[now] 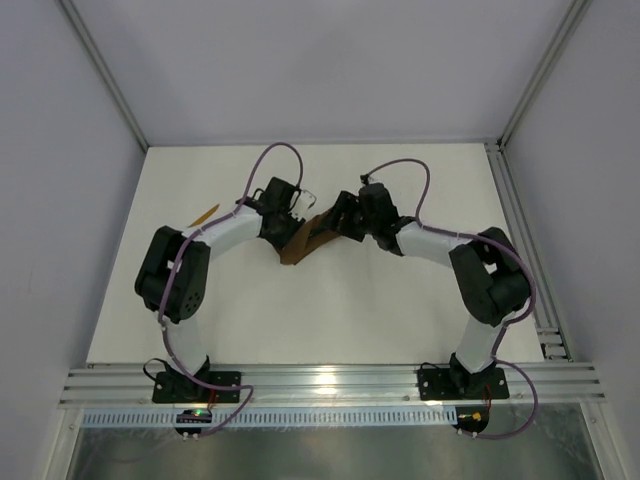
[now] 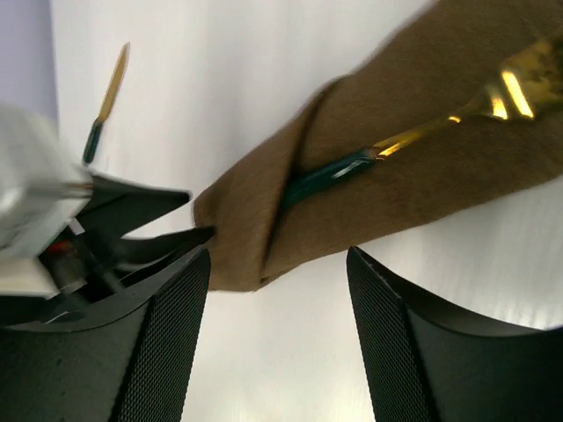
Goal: Fold the napkin into a case and place the utensils inside
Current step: Stuff the fork into the folded napkin.
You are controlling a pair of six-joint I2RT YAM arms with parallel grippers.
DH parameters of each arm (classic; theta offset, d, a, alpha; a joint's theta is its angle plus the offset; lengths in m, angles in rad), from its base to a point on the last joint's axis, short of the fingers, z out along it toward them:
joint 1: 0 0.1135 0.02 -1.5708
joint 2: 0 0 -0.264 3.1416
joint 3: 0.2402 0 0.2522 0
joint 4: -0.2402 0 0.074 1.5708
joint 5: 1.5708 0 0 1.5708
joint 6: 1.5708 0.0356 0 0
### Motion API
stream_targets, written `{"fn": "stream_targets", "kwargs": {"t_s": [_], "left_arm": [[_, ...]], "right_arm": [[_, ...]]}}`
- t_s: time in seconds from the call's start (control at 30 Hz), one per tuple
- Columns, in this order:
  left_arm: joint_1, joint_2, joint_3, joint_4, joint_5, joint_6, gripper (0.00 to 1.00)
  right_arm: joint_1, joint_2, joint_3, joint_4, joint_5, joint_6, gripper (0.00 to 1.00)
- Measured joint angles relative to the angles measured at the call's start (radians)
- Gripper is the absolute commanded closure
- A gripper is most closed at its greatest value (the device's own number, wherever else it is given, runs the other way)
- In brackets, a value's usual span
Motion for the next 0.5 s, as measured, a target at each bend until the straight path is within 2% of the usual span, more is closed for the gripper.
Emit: {"fn": "stream_targets", "kwargs": {"t_s": [0.07, 0.1, 0.17, 0.23, 0.33, 0.4, 0.43, 0.5], "left_arm": [[0.000, -0.011, 0.000, -0.003, 0.006, 0.000, 0.56], [0.000, -0.021, 0.000, -0.006, 0.010, 0.000, 0.50], [0.000, -0.042, 0.000, -0.010, 0.019, 0.001, 0.46], [0.000, -0.071, 0.000, -0.016, 0.035, 0.000, 0.45], [0.003, -0.106, 0.000, -0.029, 0.064, -0.002, 0.45], [0.006, -0.114, 0.000, -0.037, 0.082, -0.004, 0.45], [0.008, -0.114, 0.000, -0.041, 0.089, -0.005, 0.45], [0.014, -0.114, -0.006, -0.046, 0.098, -0.010, 0.46]], "right_arm": [[-0.010, -0.037, 0.055, -0.083, -0.095, -0.145, 0.33], [-0.014, -0.049, 0.085, -0.120, -0.134, -0.220, 0.33], [-0.031, -0.060, 0.229, -0.285, -0.222, -0.482, 0.33], [-0.043, -0.060, 0.356, -0.394, -0.245, -0.726, 0.33], [-0.073, -0.067, 0.486, -0.494, -0.296, -1.161, 0.34], [-0.102, -0.071, 0.513, -0.546, -0.347, -1.432, 0.40], [-0.117, -0.066, 0.523, -0.584, -0.370, -1.550, 0.53], [-0.146, -0.031, 0.559, -0.678, -0.399, -1.763, 0.59]]}}
